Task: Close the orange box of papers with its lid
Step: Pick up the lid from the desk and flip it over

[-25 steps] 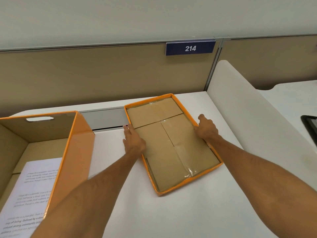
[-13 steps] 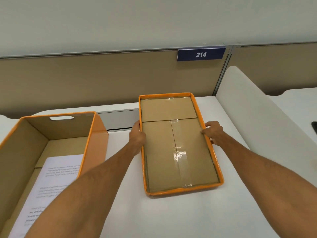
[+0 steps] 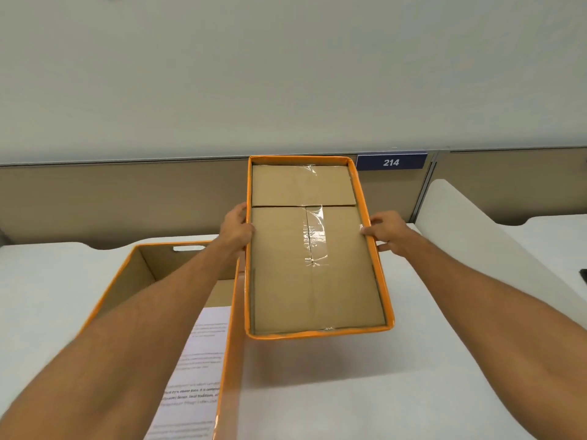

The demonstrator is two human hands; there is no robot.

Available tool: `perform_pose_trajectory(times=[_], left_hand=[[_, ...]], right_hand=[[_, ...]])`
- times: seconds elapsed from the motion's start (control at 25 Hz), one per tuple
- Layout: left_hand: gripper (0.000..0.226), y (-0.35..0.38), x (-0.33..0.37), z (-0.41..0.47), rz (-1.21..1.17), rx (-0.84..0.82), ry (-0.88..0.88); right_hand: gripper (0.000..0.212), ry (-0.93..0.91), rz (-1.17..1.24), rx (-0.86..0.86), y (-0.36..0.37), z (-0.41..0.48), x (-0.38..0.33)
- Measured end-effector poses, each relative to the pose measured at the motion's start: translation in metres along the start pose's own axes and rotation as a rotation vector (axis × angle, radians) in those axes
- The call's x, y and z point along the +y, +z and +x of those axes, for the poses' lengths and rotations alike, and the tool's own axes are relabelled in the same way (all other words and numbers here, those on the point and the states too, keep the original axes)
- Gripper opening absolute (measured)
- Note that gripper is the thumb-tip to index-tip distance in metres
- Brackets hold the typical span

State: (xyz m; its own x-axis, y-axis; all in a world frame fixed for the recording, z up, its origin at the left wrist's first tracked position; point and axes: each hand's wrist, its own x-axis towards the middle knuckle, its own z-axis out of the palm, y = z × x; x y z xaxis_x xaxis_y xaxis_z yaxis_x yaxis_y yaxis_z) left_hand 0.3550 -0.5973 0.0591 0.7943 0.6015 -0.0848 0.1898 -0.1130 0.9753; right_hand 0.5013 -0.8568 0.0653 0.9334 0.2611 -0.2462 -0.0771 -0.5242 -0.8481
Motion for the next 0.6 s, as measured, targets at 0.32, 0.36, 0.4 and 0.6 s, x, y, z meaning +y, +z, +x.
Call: perform_pose_trajectory(times=[0.32,0.36,0.4,0.6], left_hand=[[0.049,-0.136,0.025,-0.024,0.048,0.101,0.050],[0.049,-0.156,0.024,-0.028,0.056,0.103,0.041],[0.048,-0.178,0.023,-0.033,0.060,0.102,0.026],[0.044,-0.266,0.006,-0.052,0.071,0.085,-0.033]], right_hand=[[0.029,-0.088,-0.009,-0.072,0.087,-0.066,-0.083],[0.028,-0.095,-0.011,-0.079,0.101,-0.076,-0.090],[0.027,-0.103,-0.009,-0.086,0.116,-0.087,-0.097],[0.025,-0.097,0.004,-0.117,0.187,-0.131,-0.113]])
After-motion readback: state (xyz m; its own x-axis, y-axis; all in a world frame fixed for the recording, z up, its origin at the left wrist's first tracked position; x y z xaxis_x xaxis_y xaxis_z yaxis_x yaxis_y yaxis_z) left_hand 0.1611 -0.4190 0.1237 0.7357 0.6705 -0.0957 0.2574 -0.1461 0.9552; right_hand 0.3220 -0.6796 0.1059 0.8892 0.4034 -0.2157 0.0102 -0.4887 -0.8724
